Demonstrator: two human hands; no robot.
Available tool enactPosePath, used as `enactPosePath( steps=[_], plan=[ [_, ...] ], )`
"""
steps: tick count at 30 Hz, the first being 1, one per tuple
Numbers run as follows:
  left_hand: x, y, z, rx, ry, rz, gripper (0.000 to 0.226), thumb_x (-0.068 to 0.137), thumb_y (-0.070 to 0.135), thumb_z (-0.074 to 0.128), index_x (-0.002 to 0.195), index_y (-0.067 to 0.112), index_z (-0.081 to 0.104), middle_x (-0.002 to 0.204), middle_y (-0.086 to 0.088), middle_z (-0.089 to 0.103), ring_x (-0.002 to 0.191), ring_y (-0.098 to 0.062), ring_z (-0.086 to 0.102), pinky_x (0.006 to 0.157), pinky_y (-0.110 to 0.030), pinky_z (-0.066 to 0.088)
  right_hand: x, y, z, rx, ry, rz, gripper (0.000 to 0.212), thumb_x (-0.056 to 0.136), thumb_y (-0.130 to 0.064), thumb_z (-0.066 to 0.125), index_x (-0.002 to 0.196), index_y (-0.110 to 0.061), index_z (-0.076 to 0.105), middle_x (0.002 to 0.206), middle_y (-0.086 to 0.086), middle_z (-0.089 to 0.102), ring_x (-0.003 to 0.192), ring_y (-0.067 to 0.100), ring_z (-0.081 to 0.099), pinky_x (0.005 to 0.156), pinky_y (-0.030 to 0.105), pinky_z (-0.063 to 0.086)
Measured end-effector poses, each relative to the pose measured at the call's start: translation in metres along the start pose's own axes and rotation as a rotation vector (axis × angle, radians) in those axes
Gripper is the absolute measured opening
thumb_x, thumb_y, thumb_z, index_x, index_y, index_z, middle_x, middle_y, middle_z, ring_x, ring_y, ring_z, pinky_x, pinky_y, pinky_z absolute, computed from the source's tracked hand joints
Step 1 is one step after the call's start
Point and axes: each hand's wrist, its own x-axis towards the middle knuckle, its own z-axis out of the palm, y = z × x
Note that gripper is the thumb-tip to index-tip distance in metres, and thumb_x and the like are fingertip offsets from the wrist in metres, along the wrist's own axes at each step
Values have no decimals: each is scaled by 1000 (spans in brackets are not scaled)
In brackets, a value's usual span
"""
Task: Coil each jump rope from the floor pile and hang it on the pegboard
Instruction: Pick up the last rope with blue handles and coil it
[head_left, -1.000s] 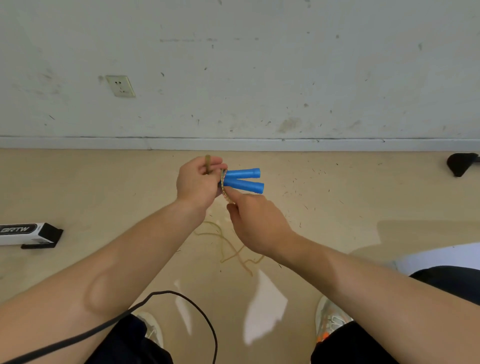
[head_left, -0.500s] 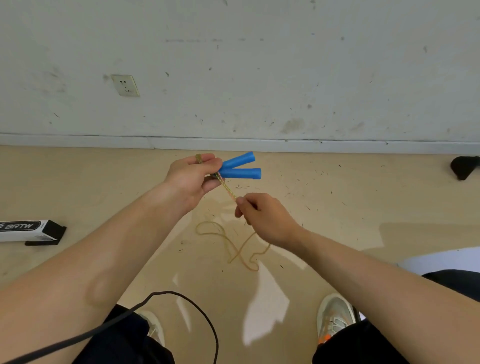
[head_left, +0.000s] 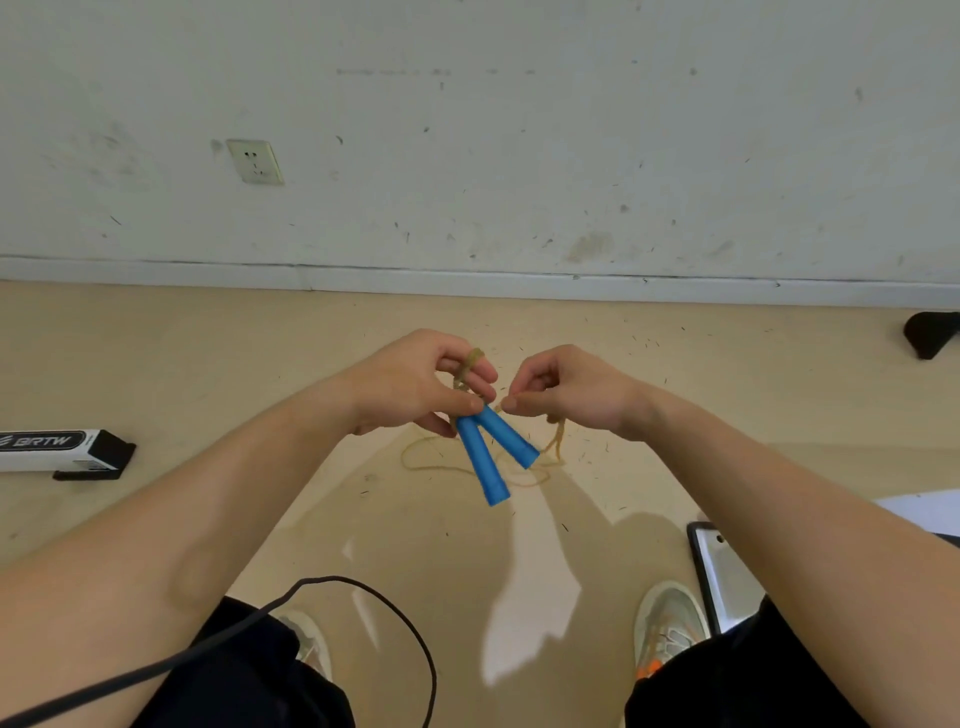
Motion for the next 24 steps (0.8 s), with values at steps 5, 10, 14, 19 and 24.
enactPosePath(
  steps=[5,10,14,19,24],
  plan=[
    [6,-6,12,166,53,48,24,91,2,67,110,17,65,106,1,68,88,-18,73,71,-33,63,-4,-9,3,-79,-24,88,26,93,-33,65,77,-13,73,64,1,44,51,12,37,47,26,37],
    [11,-12,20,285,90,118,24,93,6,65,111,20,60,105,6,63,78,-4,67,64,-20,58,-9,-19,3,171,-60,222,25,99,-17,52,91,-1,70,62,-1,43,48,11,30,46,24,27],
    [16,-16,21,431,253,171,25,92,7,66,113,19,61,103,8,64,79,0,61,64,-8,47,-15,-25,8,458,-43,289,25,97,-13,51,107,2,69,74,4,58,52,14,46,53,29,49],
    [22,-20,21,304,580,240,25,89,4,67,109,18,64,96,8,65,90,-5,63,71,-6,45,-26,-33,26,546,-10,164,30,103,-17,46,128,-17,63,81,7,69,57,20,60,75,43,59],
    [26,-15,28,-66,715,209,21,89,2,68,103,18,65,99,3,68,86,-15,69,67,-24,60,-27,-29,49,423,241,-39,34,104,-19,46,134,-25,61,85,6,73,52,13,59,51,26,48]
  ],
)
